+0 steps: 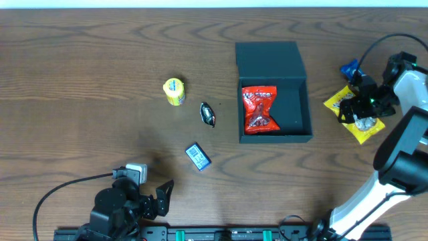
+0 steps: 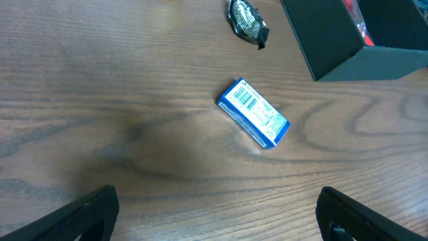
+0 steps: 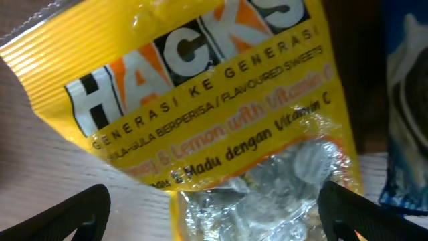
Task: Pack container
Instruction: 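Grasp the yellow HACKS bag with the right gripper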
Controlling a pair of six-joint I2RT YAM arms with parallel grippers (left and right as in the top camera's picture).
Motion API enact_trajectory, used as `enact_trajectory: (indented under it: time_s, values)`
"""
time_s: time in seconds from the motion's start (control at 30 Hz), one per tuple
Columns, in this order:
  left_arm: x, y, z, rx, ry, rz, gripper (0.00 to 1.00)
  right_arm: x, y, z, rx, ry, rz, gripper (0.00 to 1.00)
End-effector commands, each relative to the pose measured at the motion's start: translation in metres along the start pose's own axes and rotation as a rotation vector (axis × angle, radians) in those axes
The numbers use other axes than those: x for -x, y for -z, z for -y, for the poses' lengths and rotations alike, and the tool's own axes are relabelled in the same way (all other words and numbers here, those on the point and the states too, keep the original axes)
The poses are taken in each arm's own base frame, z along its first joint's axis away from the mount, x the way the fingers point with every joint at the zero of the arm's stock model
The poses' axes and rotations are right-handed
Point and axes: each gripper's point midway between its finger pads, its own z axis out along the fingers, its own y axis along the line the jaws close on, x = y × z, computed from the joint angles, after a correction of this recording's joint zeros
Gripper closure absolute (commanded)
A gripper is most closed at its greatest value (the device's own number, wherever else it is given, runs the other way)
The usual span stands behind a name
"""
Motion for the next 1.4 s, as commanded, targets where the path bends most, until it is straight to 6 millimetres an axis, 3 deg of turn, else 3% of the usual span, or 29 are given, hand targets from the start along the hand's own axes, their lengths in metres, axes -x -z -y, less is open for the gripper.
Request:
enact_trajectory:
  time_s: [0.0, 1.07, 1.37]
  values:
    - [-0.0006, -0.0013, -0.0037, 0.017, 0.003, 0.005, 0.05, 0.0007, -0.0002, 0.0023, -0.005, 0.021, -0.001, 0.01]
    - [-0.0002, -0.0013, -0.0047, 0.023, 0.003, 0.007, 0.05, 0.0012, -0.0009, 0.0039, 0.001, -0.059, 0.01, 0.01]
    - [-0.0001, -0.0013, -0.0048, 0.023, 0.003, 0.007, 0.05, 0.001, -0.001, 0.004, 0.0, -0.101, 0.01, 0.25]
